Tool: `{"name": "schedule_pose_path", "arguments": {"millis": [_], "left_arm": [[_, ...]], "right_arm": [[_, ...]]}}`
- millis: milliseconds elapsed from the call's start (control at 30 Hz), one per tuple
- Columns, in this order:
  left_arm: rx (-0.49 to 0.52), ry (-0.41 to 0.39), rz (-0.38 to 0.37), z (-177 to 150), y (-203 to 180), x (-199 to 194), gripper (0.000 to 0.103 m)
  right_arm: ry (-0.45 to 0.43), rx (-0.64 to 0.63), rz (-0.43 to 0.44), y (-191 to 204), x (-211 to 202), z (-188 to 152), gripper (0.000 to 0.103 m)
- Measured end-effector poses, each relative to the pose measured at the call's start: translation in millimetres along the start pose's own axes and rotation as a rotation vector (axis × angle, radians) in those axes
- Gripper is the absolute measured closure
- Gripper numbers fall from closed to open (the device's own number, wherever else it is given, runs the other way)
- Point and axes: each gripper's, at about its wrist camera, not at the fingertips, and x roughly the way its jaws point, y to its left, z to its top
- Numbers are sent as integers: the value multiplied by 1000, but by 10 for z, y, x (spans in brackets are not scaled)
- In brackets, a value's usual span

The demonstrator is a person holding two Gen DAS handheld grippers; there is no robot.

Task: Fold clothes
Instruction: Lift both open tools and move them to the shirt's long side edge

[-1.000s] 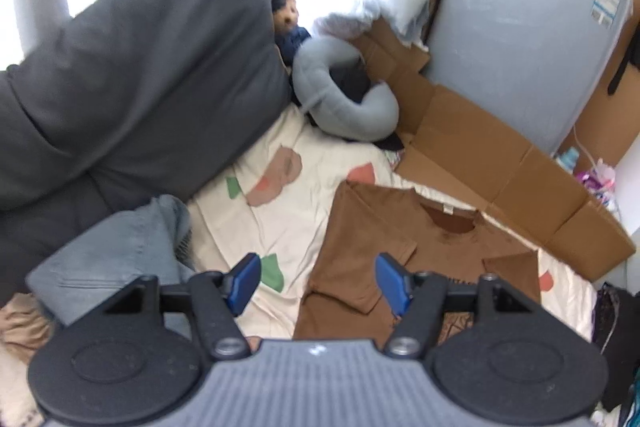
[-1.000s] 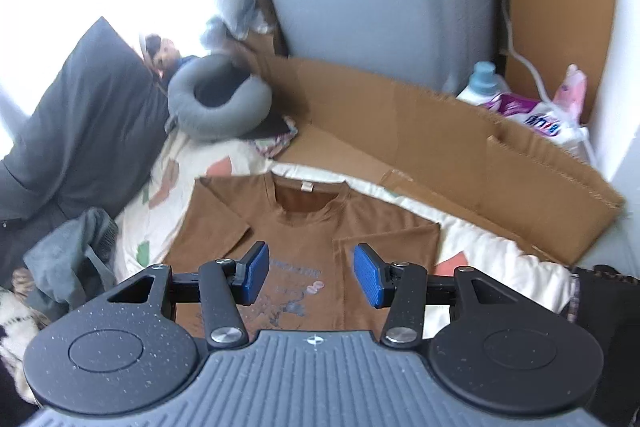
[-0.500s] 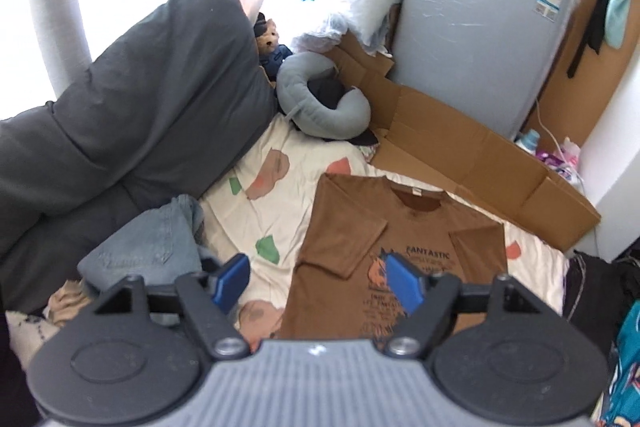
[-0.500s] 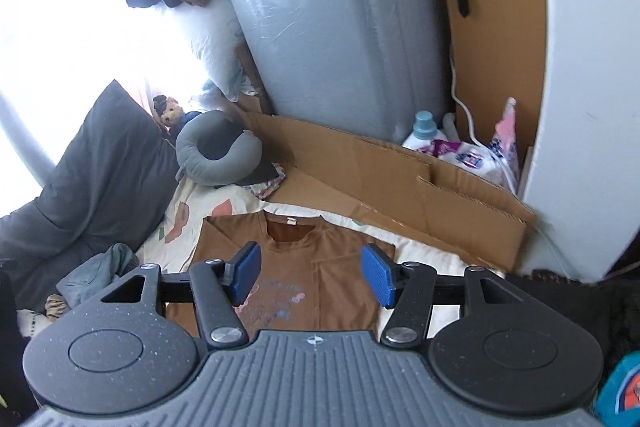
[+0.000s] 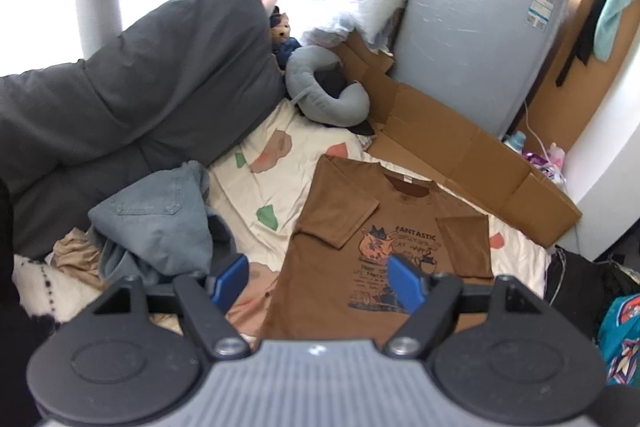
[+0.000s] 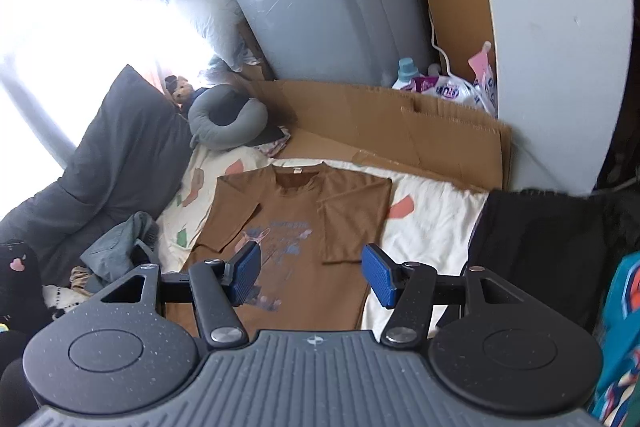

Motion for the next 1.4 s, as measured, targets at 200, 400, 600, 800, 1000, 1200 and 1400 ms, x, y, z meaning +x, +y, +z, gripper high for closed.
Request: {"name": "schedule_pose_path", "arguments": {"millis": [200, 400, 600, 800, 1000, 1200, 1400], "left_arm": [[-32, -48, -68, -176, 163, -119, 24], [-25, -33, -60, -435, 262, -46, 24], [-38, 6, -37, -647, 371, 189, 25], [-45, 56, -1, -847, 452, 498, 31], [-35, 121, 14, -1015, 552, 849, 34], [-34, 192, 46, -1328, 731, 1343, 46], [-49, 274, 87, -1687, 949, 1829, 50]], "right_arm": [[17, 23, 17, -45, -59, -471, 40], [60, 51, -4, -142, 1, -950, 40], [109, 118, -17, -275, 205, -1388, 41], [182, 174, -14, -346, 547, -1796, 44], [229, 193, -6, -312, 859, -2095, 46], [291, 166, -2, -251, 1205, -2330, 51], [350, 167, -2, -232, 1586, -2607, 53]]}}
